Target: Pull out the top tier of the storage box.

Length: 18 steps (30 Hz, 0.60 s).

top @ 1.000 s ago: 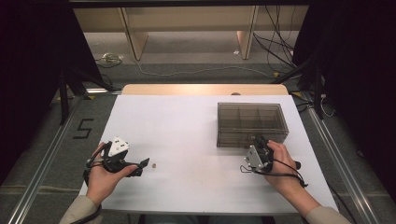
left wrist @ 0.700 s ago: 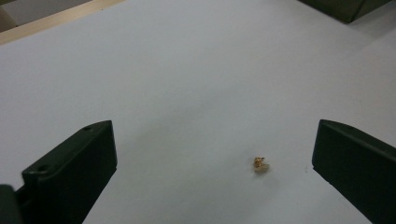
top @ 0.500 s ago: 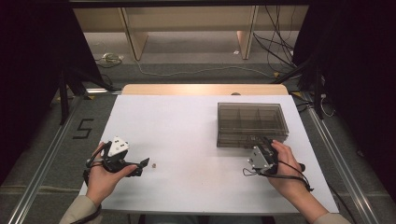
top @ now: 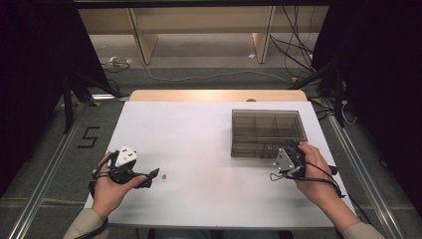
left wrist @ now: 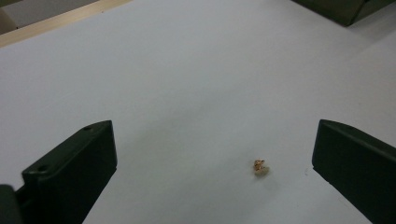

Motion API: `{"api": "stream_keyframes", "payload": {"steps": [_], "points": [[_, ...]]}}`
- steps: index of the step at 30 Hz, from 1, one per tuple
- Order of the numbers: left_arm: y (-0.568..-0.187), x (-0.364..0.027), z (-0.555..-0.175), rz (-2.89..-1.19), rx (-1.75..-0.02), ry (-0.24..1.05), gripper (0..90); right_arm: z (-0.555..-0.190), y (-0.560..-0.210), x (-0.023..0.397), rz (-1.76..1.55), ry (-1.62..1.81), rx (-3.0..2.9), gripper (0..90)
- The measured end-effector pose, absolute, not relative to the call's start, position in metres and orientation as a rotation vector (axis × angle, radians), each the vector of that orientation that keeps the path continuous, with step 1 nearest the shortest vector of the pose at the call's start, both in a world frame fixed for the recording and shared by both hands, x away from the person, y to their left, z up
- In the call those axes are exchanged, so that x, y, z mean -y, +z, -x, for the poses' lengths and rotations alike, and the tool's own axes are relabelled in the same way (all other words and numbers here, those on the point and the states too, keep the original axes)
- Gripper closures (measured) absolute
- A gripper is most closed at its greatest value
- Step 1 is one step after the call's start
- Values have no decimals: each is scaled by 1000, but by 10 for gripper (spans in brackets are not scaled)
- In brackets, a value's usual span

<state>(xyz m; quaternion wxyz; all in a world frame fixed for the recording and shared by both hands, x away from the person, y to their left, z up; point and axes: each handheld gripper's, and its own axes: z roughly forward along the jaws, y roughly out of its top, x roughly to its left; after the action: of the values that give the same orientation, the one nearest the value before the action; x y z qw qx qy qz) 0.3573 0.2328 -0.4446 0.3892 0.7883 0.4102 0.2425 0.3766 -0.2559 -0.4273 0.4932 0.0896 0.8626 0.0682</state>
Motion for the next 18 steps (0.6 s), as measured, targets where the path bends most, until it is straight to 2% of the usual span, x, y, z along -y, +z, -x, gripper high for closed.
{"api": "stream_keyframes", "payload": {"steps": [18], "points": [[-444, -233, -358, -2006, -1040, 617, 0, -394, -406, 265, -164, 182, -2277, 808]]}}
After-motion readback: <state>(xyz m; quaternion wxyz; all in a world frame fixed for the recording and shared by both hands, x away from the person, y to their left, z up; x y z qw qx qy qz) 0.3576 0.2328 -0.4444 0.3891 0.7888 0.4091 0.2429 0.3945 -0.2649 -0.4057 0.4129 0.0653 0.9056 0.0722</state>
